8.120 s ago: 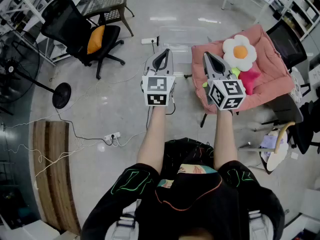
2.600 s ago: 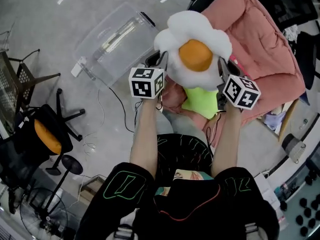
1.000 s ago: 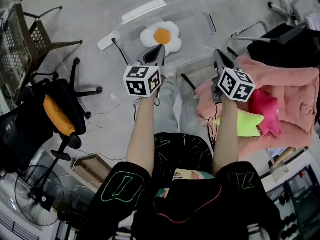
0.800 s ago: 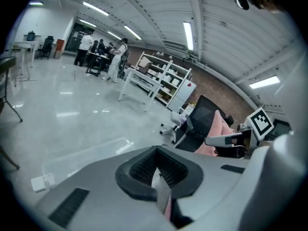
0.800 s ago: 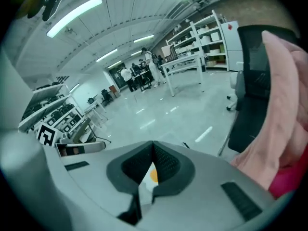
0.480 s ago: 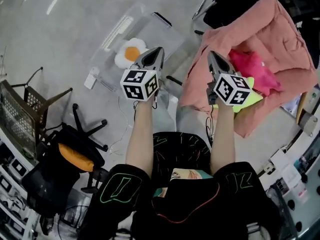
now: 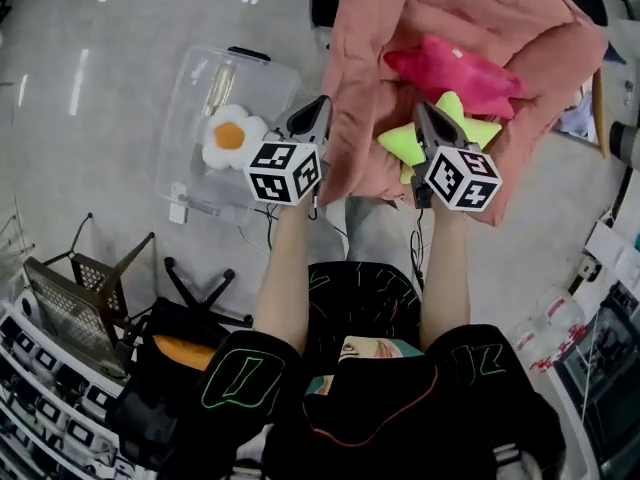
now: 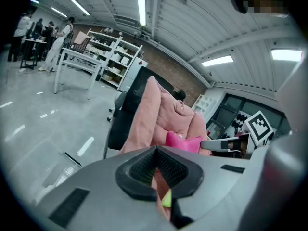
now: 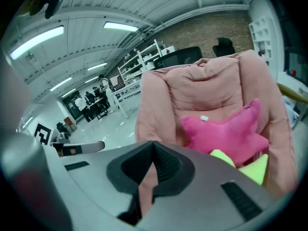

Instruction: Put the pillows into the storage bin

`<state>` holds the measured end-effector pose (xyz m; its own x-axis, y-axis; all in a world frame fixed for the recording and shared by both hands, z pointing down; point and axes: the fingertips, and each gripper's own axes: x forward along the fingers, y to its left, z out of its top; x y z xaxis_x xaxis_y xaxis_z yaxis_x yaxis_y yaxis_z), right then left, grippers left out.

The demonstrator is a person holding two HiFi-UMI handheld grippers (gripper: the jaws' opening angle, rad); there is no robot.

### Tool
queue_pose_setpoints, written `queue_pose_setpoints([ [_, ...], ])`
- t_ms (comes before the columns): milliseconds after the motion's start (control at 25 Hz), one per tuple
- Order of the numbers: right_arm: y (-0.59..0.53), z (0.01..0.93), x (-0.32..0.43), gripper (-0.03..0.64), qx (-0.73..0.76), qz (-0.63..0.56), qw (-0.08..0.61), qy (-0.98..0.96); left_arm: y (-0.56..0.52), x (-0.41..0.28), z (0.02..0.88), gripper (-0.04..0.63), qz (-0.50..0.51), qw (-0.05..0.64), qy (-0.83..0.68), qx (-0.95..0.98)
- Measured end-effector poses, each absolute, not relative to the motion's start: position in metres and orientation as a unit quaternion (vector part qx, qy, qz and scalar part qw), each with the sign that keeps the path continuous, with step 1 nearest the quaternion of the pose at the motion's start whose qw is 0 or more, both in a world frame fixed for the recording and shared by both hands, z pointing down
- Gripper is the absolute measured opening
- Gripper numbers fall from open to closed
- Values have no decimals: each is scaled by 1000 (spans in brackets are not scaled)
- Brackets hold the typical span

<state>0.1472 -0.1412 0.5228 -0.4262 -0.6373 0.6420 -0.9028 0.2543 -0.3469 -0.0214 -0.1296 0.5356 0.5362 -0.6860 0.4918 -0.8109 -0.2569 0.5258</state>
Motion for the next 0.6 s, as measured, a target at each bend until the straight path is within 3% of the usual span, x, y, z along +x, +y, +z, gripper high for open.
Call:
queue_pose_setpoints([
  [600,-81,557,394,3,636,392,168,-643,-119,202,569,-5,192,376,-370,827],
])
